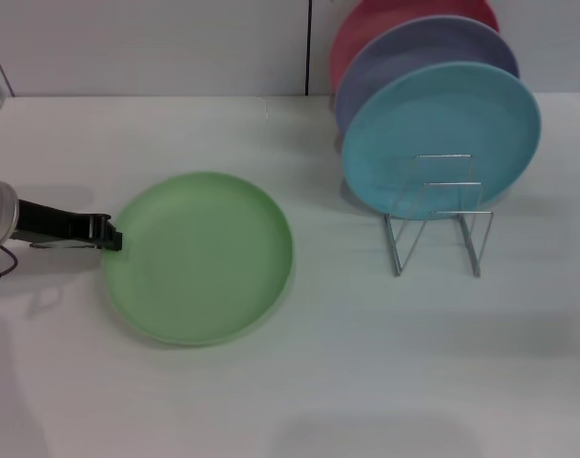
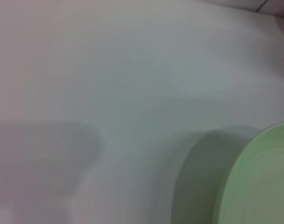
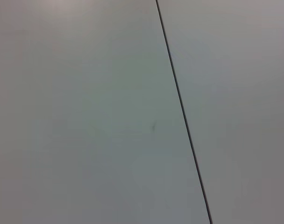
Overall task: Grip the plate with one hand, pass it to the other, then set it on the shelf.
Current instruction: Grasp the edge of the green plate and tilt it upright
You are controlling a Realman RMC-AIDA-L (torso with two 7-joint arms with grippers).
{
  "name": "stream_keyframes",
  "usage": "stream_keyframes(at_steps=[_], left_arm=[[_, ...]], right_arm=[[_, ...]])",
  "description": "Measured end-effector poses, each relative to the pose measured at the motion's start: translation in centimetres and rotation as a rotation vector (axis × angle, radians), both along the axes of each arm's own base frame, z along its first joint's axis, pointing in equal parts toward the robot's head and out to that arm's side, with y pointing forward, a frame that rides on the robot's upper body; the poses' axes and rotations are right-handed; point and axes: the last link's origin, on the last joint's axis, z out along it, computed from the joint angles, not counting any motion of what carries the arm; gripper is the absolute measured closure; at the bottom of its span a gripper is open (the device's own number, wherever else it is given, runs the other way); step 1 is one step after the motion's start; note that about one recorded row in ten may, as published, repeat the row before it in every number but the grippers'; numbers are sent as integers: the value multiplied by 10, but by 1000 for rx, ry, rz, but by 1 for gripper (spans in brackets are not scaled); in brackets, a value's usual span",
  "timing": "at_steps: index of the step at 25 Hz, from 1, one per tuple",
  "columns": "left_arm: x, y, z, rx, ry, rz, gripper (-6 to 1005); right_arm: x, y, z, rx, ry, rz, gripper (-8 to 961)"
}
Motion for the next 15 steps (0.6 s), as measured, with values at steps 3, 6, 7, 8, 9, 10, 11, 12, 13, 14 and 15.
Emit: stream_keyframes(at_steps=[3, 6, 7, 8, 9, 10, 11, 12, 13, 14, 15], left_arm=[[-4, -3, 1, 17, -23, -18, 958], [-10, -7, 2, 35, -46, -27, 956], [-12, -8, 2, 42, -54, -30, 956], [-15, -11, 3, 51, -63, -34, 955], [-20, -15, 4, 70, -81, -41, 955], [-20, -15, 4, 70, -81, -41, 954], [-23, -17, 4, 81, -91, -45, 954], [-28, -22, 6, 109, -117, -61, 953], [-28, -22, 6, 109, -117, -61, 953], [-30, -24, 7, 125, -132, -72, 952], [-33, -26, 9, 143, -146, -83, 951]], right_arm=[[0, 2, 0, -4, 1, -3, 234], [-2, 4, 0, -4, 0, 2, 234], [-3, 5, 0, -4, 0, 3, 234], [-3, 5, 0, -4, 0, 5, 234], [-3, 5, 0, -5, 1, 6, 234], [-3, 5, 0, -5, 1, 6, 234], [-3, 5, 0, -6, 3, 6, 234], [-4, 5, -2, -8, 6, 8, 234], [-4, 5, -2, -8, 6, 8, 234], [-5, 6, -3, -10, 8, 10, 234], [-5, 6, -3, -10, 8, 10, 234]])
